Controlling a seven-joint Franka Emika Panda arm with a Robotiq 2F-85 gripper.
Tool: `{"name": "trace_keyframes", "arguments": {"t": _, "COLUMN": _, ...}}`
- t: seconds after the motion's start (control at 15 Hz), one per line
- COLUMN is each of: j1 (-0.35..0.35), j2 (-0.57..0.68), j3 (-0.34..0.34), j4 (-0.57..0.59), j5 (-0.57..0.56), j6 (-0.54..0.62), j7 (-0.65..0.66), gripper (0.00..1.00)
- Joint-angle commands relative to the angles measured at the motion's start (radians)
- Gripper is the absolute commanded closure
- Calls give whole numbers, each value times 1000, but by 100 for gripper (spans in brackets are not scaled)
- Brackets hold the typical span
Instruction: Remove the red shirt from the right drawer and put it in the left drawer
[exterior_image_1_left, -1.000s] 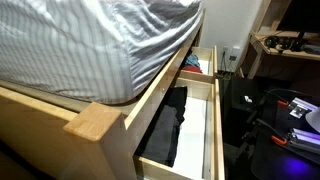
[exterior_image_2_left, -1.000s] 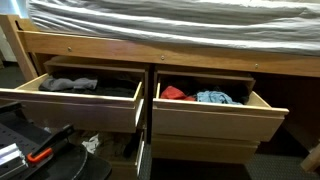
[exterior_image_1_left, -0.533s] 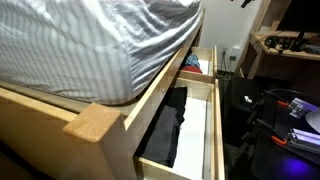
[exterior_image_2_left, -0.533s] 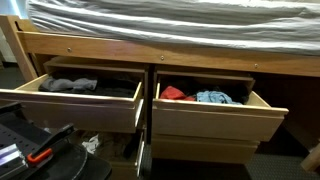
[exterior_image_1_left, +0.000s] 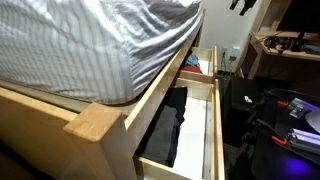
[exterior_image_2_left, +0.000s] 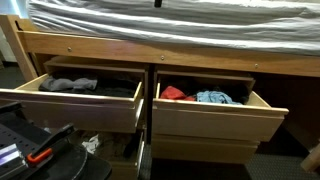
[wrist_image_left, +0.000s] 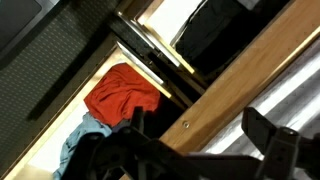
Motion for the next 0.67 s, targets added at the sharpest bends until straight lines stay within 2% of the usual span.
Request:
{"name": "trace_keyframes", "arguments": {"t": 0.0, "j1": -12, "j2": 83, "j3": 11, "j4": 39, "j5": 31, "j6": -113, "j7": -170, "gripper": 0}}
{"name": "trace_keyframes", "arguments": {"t": 0.13, "j1": -15, "j2": 133, "j3": 24, "j4": 67, "j5": 17, "j6": -180, "j7": -238, "gripper": 0}}
{"name": "trace_keyframes", "arguments": {"t": 0.2, "j1": -14, "j2": 165, "j3": 43, "j4": 84, "j5": -36, "j6": -201, "j7": -211, "gripper": 0}}
{"name": "trace_keyframes", "arguments": {"t": 0.4, "j1": -8, "j2": 176, "j3": 95, "j4": 75, "j5": -232, "j6": -81, "j7": -2, "gripper": 0}}
{"name": "trace_keyframes", "arguments": {"t": 0.47, "j1": -8, "j2": 135, "j3": 106, "j4": 40, "j5": -275, "j6": -18, "j7": 60, "gripper": 0}}
{"name": "trace_keyframes", "arguments": {"t": 0.53, "j1": -12, "j2": 99, "j3": 112, "j4": 12, "j5": -283, "j6": 24, "j7": 118, "gripper": 0}}
{"name": "trace_keyframes", "arguments": {"t": 0.6, "j1": -19, "j2": 162, "j3": 117, "j4": 56, "j5": -241, "j6": -34, "j7": 44, "gripper": 0}}
